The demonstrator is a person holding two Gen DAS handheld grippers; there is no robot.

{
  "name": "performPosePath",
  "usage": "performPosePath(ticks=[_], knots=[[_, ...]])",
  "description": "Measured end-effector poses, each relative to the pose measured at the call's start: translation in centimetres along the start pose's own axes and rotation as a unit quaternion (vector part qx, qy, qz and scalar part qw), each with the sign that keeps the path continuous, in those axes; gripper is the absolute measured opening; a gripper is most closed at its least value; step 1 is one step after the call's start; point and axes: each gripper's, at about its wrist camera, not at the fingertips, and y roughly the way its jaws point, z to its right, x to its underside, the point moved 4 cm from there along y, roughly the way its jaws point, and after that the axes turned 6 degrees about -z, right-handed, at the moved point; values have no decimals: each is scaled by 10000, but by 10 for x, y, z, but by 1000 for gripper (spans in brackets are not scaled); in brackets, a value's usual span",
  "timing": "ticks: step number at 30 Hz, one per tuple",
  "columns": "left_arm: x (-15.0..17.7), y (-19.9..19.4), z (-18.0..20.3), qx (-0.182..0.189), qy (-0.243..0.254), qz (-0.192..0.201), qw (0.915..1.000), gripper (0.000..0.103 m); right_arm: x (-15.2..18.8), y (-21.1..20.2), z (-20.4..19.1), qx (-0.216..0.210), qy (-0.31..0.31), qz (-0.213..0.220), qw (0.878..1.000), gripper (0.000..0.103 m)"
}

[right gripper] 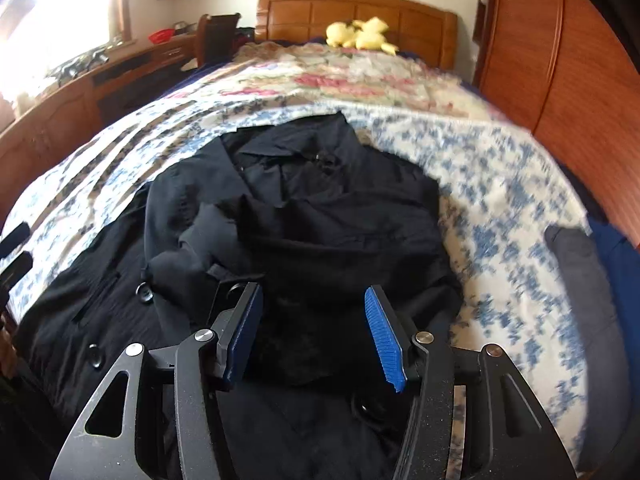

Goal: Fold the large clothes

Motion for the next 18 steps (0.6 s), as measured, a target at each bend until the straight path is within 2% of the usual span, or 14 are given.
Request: performPosePath(ticks=[2, 5, 9, 10, 11, 12, 13, 18], knots=[[1, 0, -1, -1, -16, -8, 10000, 55, 4, 15, 3, -90, 141, -175, 9997, 54], [2, -1, -3, -10, -28, -32, 10000, 55, 12, 39, 3, -466, 369, -583, 9965, 54], [2, -1, -4, -12, -43, -34, 10000, 55, 16, 53, -4, -423, 226, -719, 9963, 52], [2, -1, -4, -14, -47, -40, 10000, 55, 17, 55, -6, -443, 202, -738, 9961, 48], [2, 0, -4, -10, -52, -47, 10000, 55, 17, 56, -9, -483, 152, -756, 9958, 32], [2, 0, -4, -3, -48, -56, 10000, 55, 17, 55, -11, -509, 63, -744, 9959, 7], [2, 0, -4, 5, -25, -61, 10000, 55, 16, 52, -15, -548, -17, -697, 9961, 2], [-2, -4, -11, -68, -2, -1, 10000, 55, -4, 10, -48, -996, -362, -183, 9942, 2]])
